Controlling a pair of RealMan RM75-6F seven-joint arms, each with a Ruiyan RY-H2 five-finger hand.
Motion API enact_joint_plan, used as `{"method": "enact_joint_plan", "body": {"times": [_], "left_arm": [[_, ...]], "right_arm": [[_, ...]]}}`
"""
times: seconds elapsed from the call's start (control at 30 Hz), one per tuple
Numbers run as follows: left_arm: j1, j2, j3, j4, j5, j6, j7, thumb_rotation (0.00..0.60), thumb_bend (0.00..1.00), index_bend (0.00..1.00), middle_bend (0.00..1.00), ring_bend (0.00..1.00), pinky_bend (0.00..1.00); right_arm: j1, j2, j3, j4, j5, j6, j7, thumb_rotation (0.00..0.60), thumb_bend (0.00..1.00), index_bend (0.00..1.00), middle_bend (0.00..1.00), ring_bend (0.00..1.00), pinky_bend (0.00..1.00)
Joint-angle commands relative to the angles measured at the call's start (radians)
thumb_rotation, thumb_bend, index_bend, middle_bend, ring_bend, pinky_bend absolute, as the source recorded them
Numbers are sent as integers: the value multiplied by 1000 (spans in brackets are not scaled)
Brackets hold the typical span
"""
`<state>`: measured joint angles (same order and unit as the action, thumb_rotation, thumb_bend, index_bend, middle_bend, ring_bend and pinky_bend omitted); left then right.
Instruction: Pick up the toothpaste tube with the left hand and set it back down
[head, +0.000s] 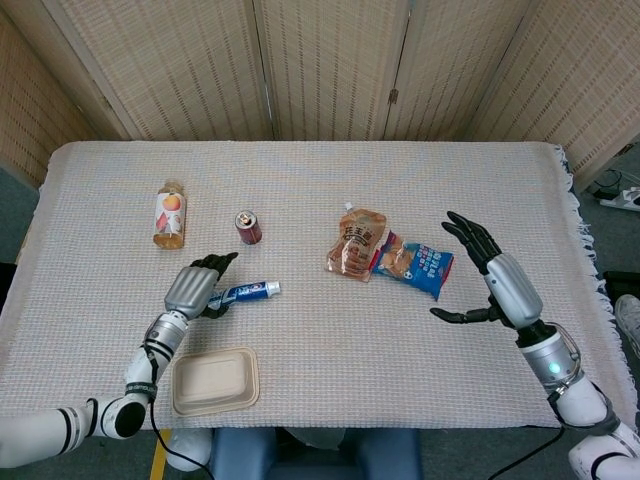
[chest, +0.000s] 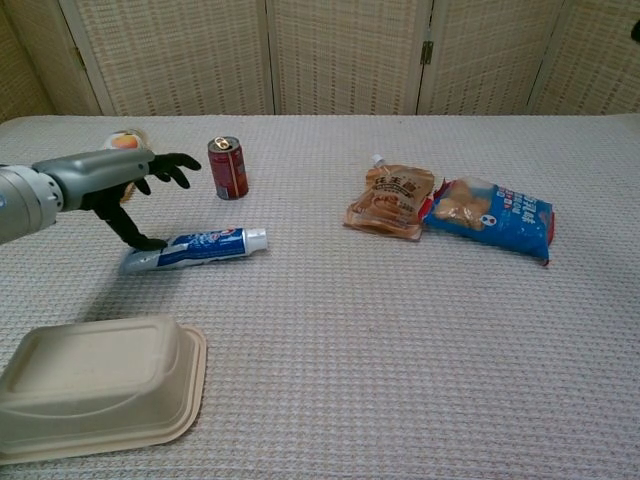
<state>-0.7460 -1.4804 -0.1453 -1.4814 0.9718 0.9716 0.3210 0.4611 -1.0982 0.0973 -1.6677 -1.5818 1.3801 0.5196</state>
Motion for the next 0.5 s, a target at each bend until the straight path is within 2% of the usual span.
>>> {"method": "enact_joint_plan", "body": {"times": [0.03,0.17,0.4,0.5], "left_arm": [[57,73,7,-60,36,81,-16,600,308,99,186,153,229],[140,150,17,-127,95,211,-49,600,308,131,186,164,209],[295,252,57,-214,200,407,-131,600,317,172,206,183,169],[355,287,81,-245,244,476,-145,600,318,186,214,185,155]], "right_arm": [[-51,33,-37,20,24,-1,-162,600,153,0,10,12,0],[-103,68,-71,5,61,-8,-291,600,153,0,111,101,0],[-181,95,-98,-3,90,21,-291,600,153,0,91,65,0],[-208,98,-106,7,88,35,-278,600,153,0,51,24,0]]}}
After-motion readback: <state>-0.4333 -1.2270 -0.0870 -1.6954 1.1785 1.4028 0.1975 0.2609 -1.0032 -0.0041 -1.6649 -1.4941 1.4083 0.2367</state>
